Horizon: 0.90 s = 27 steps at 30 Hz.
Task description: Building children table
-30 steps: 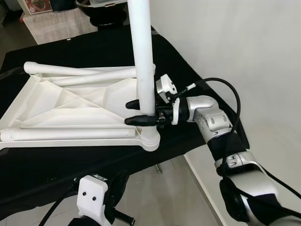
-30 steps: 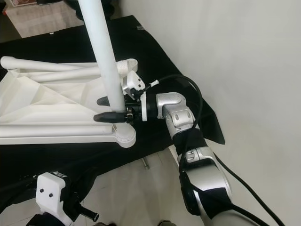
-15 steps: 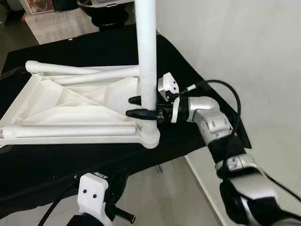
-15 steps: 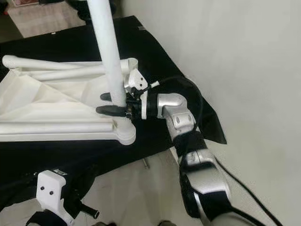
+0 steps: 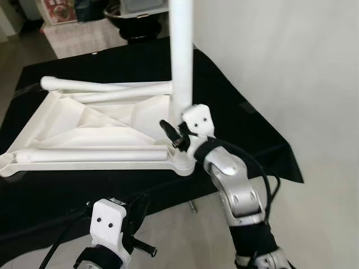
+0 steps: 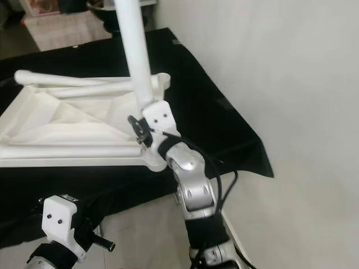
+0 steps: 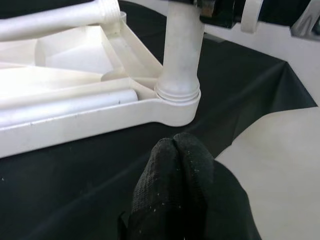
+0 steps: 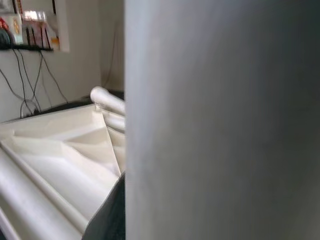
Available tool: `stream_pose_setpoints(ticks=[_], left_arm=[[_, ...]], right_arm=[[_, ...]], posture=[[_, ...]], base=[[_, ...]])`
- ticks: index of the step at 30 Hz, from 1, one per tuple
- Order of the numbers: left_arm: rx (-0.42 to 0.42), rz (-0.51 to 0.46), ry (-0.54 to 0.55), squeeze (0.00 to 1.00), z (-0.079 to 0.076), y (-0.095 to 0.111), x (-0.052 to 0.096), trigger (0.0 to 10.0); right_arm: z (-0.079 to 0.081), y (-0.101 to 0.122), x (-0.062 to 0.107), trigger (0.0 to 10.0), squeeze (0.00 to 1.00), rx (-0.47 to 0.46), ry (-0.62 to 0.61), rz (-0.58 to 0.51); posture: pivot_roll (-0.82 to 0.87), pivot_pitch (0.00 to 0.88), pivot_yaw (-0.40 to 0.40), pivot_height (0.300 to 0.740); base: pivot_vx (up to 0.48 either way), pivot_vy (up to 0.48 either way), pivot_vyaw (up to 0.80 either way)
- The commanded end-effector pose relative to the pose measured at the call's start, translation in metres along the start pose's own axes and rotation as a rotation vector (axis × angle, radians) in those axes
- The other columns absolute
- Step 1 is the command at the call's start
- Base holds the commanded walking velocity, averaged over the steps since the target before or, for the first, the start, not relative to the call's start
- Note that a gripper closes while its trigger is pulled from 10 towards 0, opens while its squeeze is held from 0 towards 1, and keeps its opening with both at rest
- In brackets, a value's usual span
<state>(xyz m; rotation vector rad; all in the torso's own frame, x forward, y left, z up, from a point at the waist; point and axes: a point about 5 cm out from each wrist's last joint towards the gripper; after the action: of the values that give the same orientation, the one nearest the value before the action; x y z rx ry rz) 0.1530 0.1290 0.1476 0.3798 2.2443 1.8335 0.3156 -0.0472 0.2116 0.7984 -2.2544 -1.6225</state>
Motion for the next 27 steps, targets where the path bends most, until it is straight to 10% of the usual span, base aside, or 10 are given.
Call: stream_pose_setpoints(ticks=[1,2,3,9,10,15,27], left_arm=[[-0.002,0.028,0.014,0.00,0.002,-0.005,0.002,10.0],[-0.003,0.027,0.016,0.00,0.002,-0.005,0.003,10.0],[-0.001,0.025,0.014,0.00,0.001,-0.004,0.003,10.0],[0.001,0.024,0.012,0.00,0.000,-0.004,0.003,10.0],[0.002,0.024,0.012,0.00,0.000,-0.004,0.003,10.0],[0.009,0.028,0.010,0.00,-0.004,-0.002,0.008,10.0],[0.021,0.047,0.007,0.00,-0.010,-0.001,0.017,10.0]], right_arm=[[0.007,0.000,0.000,10.0,0.41,0.043,0.044,0.018],[0.009,0.004,0.001,10.0,0.41,0.038,0.097,-0.002],[0.008,0.010,0.000,10.0,1.00,0.027,0.241,-0.079],[0.005,0.011,0.000,10.0,1.00,0.057,0.408,-0.122],[0.002,0.008,0.001,10.0,0.00,0.079,0.511,-0.134],[-0.021,-0.002,-0.004,10.0,0.00,0.087,0.829,-0.122],[-0.040,0.005,-0.026,10.0,0.00,0.001,0.979,-0.126]], posture=[[0.05,0.147,0.022,0.740],[0.05,0.147,0.022,0.740],[0.06,0.151,0.020,0.740],[0.06,0.153,0.017,0.740],[0.07,0.158,0.017,0.740],[0.09,0.178,0.015,0.740],[0.11,0.208,0.027,0.740]], base=[[0.000,0.000,0.00],[0.000,0.000,0.00],[0.000,0.000,0.00],[0.000,0.000,0.00],[0.000,0.000,0.00],[0.000,0.000,0.00],[0.000,0.000,0.00]])
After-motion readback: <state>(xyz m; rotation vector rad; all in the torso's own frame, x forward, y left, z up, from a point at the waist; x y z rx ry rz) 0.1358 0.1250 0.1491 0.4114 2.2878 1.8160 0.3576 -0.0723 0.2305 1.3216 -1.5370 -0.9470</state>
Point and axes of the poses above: a point about 5 cm out from each wrist's last joint towards the gripper, its own x axis pointing back from the gripper into the wrist, its own y axis along the axis of the wrist's last joint, z = x × y, and after that the axes turned 8 degrees about x, right-handed
